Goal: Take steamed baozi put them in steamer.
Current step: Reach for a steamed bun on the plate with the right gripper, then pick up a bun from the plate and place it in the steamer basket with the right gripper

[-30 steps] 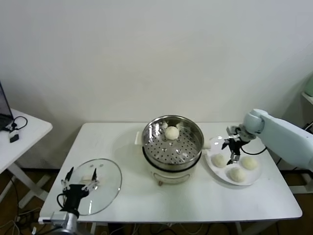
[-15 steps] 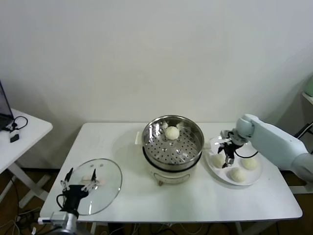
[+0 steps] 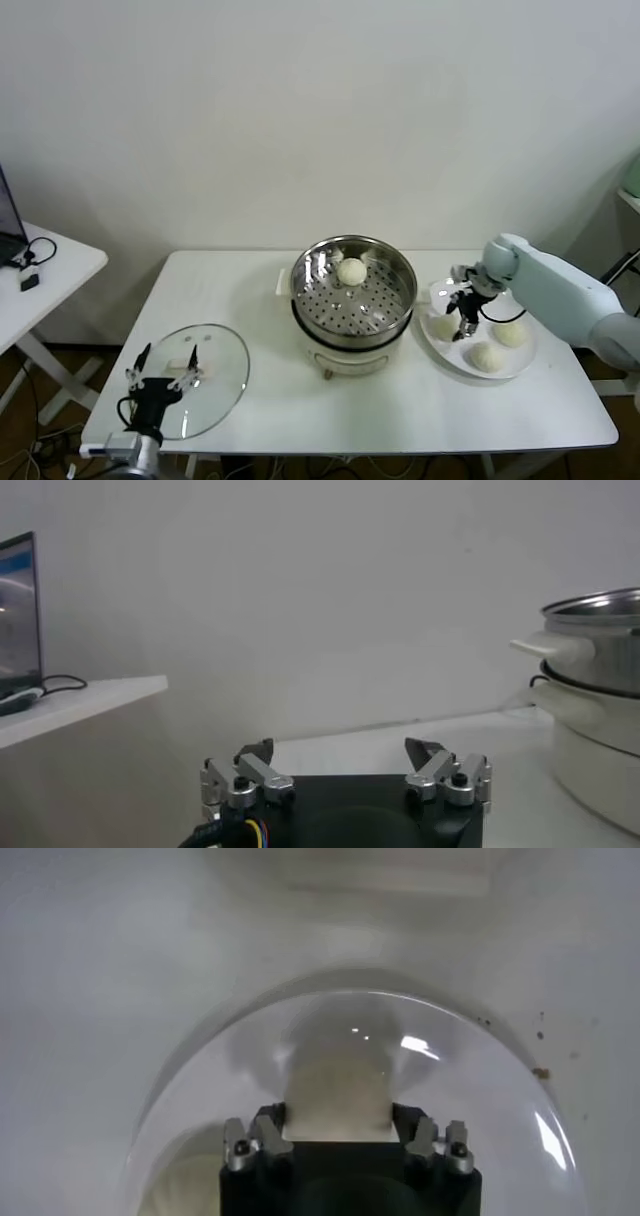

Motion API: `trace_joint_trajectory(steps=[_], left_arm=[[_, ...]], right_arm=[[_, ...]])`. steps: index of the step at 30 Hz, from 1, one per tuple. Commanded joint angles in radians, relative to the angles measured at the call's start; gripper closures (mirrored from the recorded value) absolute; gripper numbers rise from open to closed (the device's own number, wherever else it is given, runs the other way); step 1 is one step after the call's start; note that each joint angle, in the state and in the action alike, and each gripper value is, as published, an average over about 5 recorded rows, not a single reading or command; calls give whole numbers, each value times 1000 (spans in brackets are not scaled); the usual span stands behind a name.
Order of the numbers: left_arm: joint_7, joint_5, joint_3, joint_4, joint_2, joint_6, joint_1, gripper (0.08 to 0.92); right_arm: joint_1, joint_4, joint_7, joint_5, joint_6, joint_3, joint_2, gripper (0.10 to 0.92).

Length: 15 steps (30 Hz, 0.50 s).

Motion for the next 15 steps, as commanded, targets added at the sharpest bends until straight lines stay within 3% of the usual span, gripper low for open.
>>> trace_joint_trajectory(steps=[1,7,15], left_arm=[[-1,1,-2,-5,0,0,2,177],[-1,0,-4,-9,1,0,4,177],[-1,2,3,-16,2,4,0,177]], right_arm=[[9,-3,2,10,0,0,2,346],[133,33,8,142,-29,-77,-27,347],[518,57,1,503,-55,-415,-38,347]])
